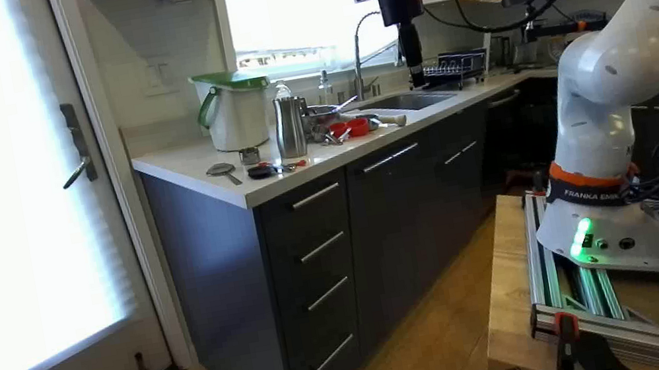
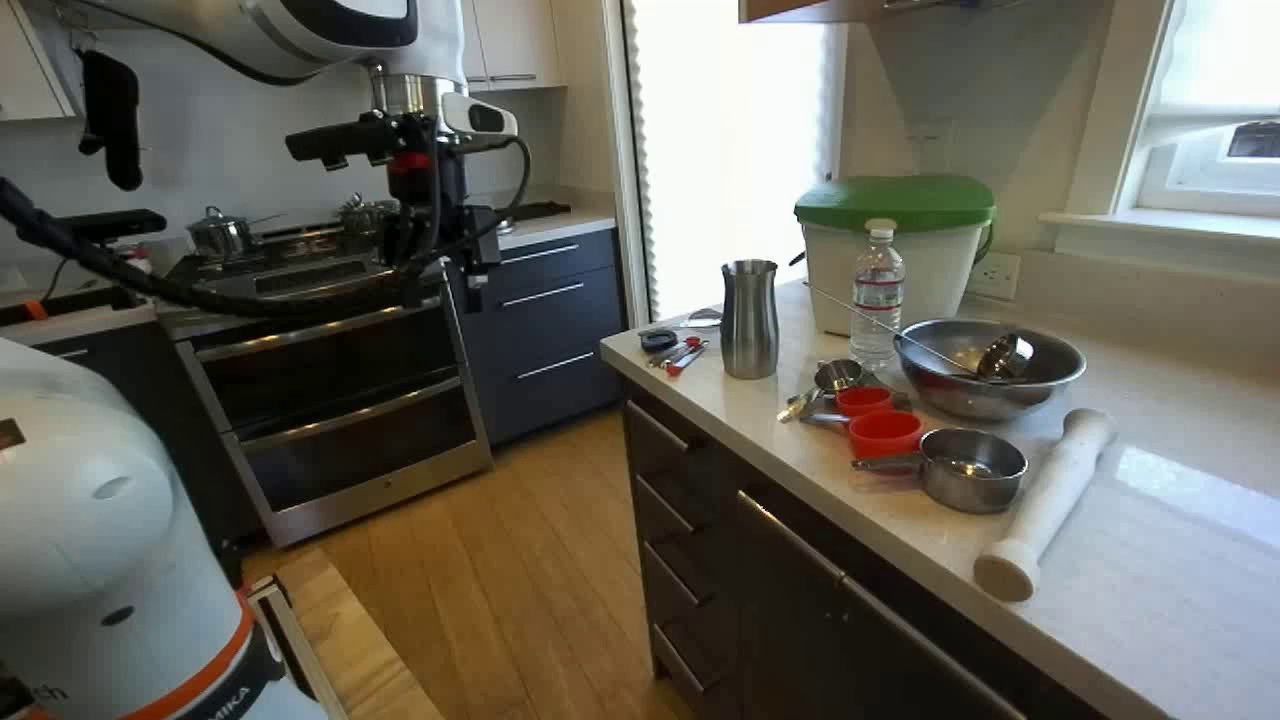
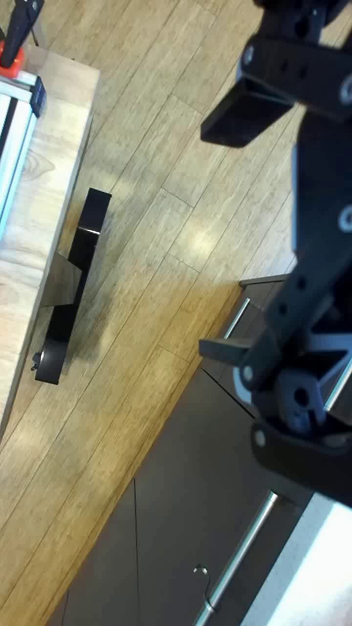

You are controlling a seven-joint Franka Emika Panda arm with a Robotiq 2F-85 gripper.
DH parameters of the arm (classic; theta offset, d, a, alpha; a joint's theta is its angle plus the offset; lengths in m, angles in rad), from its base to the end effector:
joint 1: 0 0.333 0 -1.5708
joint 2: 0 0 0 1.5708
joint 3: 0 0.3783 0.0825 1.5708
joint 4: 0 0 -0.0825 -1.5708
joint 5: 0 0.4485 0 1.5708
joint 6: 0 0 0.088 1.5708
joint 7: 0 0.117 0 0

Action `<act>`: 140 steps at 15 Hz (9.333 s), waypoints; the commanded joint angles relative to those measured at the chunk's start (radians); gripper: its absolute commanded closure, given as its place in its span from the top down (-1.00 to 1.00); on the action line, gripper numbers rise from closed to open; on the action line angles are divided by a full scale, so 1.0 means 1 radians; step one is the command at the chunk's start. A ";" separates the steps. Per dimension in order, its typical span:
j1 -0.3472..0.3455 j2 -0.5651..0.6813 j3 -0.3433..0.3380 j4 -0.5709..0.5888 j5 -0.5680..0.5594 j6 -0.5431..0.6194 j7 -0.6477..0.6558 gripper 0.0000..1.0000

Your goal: Put the ladle in the silver cup

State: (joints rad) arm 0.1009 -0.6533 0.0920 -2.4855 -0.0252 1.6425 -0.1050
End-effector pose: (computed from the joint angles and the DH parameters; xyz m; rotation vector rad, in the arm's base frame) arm 0.3483 0.0687 0.5150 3.0116 0.4212 -0.2883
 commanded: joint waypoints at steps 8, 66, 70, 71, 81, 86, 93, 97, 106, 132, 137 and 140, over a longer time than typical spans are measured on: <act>0.010 0.001 -0.008 0.002 -0.004 -0.002 0.005 1.00; -0.422 0.928 -0.331 0.741 0.929 0.279 0.185 1.00; -0.426 0.972 -0.328 0.719 1.038 0.293 0.196 1.00; -0.429 0.982 -0.328 0.716 1.062 0.289 0.194 1.00; -0.455 1.017 -0.334 0.655 1.402 0.343 0.181 1.00; -0.442 1.028 -0.332 0.635 1.504 0.385 0.173 1.00; -0.427 1.035 -0.326 0.613 1.578 0.419 0.144 1.00; -0.421 1.036 -0.323 0.605 1.640 0.438 0.108 0.64; -0.406 1.048 -0.323 0.594 1.695 0.452 0.075 0.04; -0.418 0.991 -0.343 0.566 1.741 0.405 -0.015 -0.98; -0.428 0.913 -0.370 0.536 1.657 0.315 0.038 -0.98; -0.440 0.844 -0.395 0.520 1.556 0.219 0.089 -0.98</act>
State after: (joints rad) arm -0.3223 0.2832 -0.2832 -1.9137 1.6213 1.9435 -0.0625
